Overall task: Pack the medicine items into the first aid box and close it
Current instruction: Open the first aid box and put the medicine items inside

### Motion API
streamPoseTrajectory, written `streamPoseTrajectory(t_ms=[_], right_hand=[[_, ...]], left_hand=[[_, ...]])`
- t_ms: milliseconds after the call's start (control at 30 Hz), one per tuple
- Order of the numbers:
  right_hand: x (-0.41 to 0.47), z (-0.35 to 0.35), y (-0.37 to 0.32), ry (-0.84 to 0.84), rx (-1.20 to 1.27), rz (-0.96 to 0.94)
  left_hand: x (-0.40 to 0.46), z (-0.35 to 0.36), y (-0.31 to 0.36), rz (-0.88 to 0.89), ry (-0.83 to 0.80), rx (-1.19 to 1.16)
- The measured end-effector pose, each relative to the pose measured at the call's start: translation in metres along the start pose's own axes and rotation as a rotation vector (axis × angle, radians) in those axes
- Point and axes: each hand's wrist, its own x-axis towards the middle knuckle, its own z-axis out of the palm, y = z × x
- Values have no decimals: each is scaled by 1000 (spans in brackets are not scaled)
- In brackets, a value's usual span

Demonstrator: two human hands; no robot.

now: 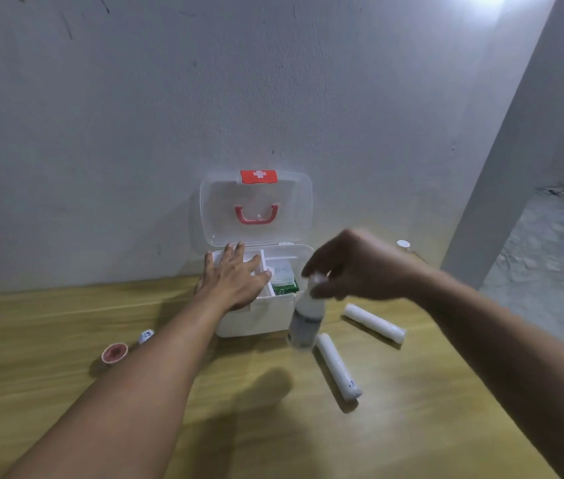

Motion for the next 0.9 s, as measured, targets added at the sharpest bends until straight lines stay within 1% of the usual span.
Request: streamPoseTrajectory(t_ms=[100, 167, 200, 300, 400, 467, 633, 767, 900], right_hand=[[14, -27, -4, 195, 95, 8], [30, -30, -6, 286, 41, 4], [38, -26, -7, 303, -4, 7], [61, 2, -4, 231, -135, 40], [76, 23, 0, 192, -117, 46], [82, 25, -1, 200, -103, 39], [87, 25, -5, 136, -137, 34], [89, 36, 3, 62, -59, 113], [91, 51, 12, 15, 73, 165]], left_hand=[[-2, -2, 0, 7, -5, -2], [-3, -2, 1, 12, -1, -4], [-4, -3, 1, 12, -1, -9], [-6, -3, 2, 10, 7, -19], [-6, -2, 2, 25, 37, 22], [-4, -2, 2, 20, 38, 36], [-3, -2, 1, 35, 25, 78], [-8, -4, 3, 20, 31, 26], [-8, -4, 2, 16, 26, 11]])
